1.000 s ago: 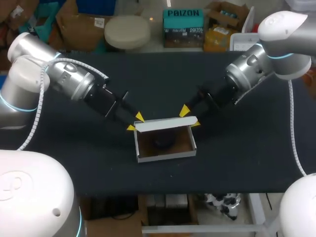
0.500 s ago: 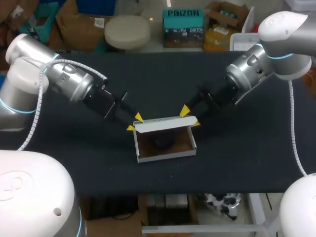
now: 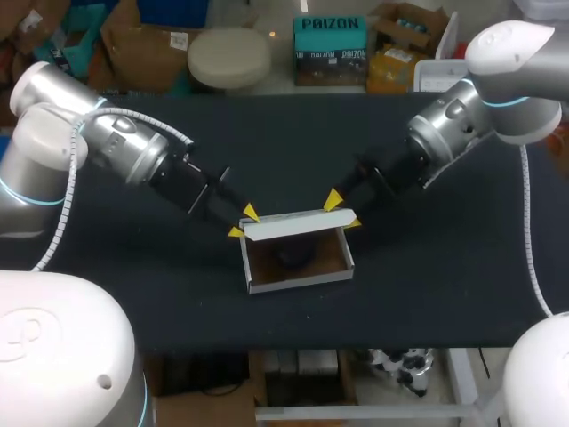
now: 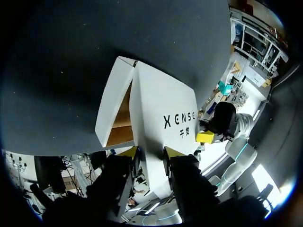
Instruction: Assemble the packaging by folding the flat box into shape, placing the metal phone stand inside, and closing the box properly
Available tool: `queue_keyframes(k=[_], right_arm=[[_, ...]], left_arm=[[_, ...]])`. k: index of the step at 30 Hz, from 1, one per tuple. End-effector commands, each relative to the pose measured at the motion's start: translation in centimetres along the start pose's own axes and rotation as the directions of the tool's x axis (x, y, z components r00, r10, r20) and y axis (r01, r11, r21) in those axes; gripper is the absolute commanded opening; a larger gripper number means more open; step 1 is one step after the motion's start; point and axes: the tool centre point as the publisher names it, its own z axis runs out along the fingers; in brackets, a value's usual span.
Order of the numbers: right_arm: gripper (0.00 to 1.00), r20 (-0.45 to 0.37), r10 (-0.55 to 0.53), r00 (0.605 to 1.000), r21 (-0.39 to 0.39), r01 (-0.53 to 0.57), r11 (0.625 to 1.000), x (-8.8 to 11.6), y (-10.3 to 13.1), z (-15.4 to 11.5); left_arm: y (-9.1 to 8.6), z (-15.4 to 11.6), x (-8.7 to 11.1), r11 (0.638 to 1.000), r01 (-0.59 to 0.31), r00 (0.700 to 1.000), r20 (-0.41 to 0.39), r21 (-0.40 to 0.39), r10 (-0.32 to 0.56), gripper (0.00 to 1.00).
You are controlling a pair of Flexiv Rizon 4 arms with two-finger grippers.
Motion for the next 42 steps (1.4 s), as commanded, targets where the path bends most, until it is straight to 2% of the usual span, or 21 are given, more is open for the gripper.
queue_keyframes(k=[1, 24, 42], right_arm=[[0.49, -0.003, 0.004, 1.0, 0.001, -0.004, 1.0, 0.0, 0.1, 0.3], [0.48, -0.003, 0.008, 1.0, 0.003, -0.008, 1.0, 0.1, 0.3, 0.5], [0.49, 0.007, 0.009, 1.0, -0.002, -0.009, 1.0, -0.9, 0.2, 0.8]], left_arm=[[0.0, 0.4, 0.2, 1.0, -0.002, 1.0, -0.003, -0.005, 0.002, 0.33], [-0.2, 0.9, 0.5, 1.0, -0.005, 1.0, -0.007, -0.005, 0.005, 0.32], [-0.1, 1.3, -0.5, 1.0, -0.025, 1.0, 0.002, 0.004, 0.025, 0.31]])
